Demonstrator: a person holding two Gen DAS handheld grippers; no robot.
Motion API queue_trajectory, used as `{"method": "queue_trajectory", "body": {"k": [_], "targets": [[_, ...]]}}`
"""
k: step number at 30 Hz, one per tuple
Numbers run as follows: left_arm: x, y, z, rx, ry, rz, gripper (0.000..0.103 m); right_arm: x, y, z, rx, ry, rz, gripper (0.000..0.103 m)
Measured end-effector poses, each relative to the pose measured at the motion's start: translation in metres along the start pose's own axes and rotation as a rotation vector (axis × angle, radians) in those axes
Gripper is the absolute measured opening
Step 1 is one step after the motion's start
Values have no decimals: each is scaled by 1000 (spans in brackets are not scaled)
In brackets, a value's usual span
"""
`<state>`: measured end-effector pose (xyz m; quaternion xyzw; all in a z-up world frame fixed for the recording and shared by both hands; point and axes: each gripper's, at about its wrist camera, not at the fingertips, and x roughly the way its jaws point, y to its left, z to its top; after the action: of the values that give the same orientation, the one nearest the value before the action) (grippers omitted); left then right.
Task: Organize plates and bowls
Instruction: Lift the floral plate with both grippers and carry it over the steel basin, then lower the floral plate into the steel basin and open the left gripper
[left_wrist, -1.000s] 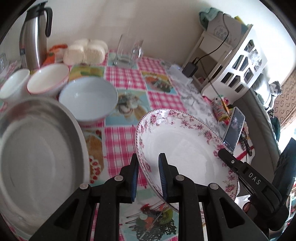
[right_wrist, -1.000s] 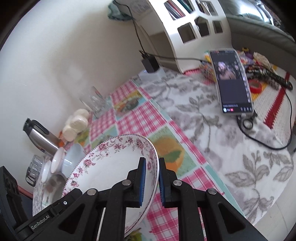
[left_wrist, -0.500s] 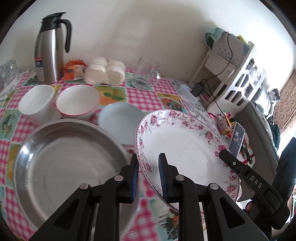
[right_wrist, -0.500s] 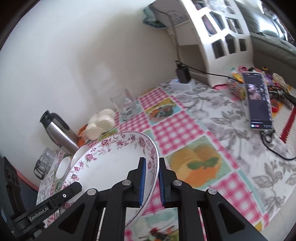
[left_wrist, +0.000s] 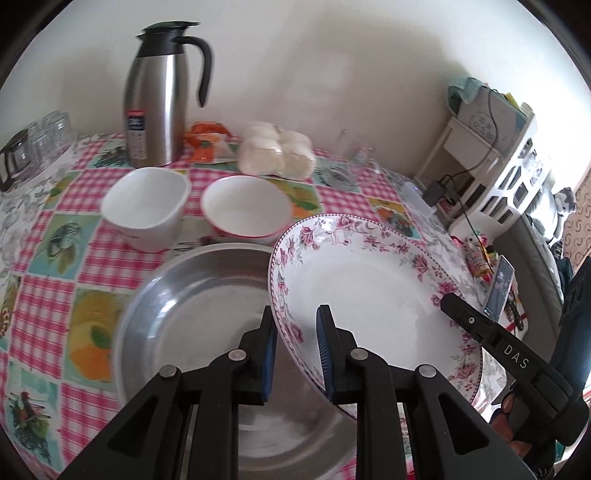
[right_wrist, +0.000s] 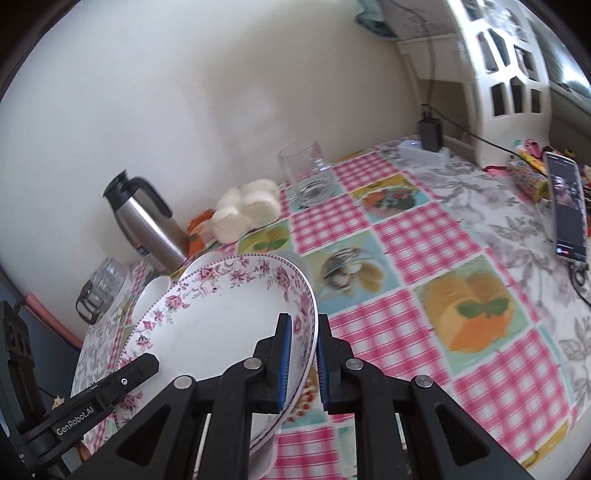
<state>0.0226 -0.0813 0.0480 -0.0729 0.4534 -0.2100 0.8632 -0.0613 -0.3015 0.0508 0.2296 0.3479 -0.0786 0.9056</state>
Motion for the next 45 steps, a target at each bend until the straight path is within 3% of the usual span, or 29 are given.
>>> {"method": "queue_trajectory", "body": {"k": [8,19,35,45], "targets": [[-12,45,-3,-38,-3,36,22,21,46,-15,-55,53,26,14],[-11,80,-8,-73,25,75,22,40,78,-29,-97,103,38,14],[18,82,-19,-71,180,123,22,70,69,-46,-125,230,-35,14],[26,81,-24,-67,220,127,22,79,65,-53,-139,281,-69,14]]}}
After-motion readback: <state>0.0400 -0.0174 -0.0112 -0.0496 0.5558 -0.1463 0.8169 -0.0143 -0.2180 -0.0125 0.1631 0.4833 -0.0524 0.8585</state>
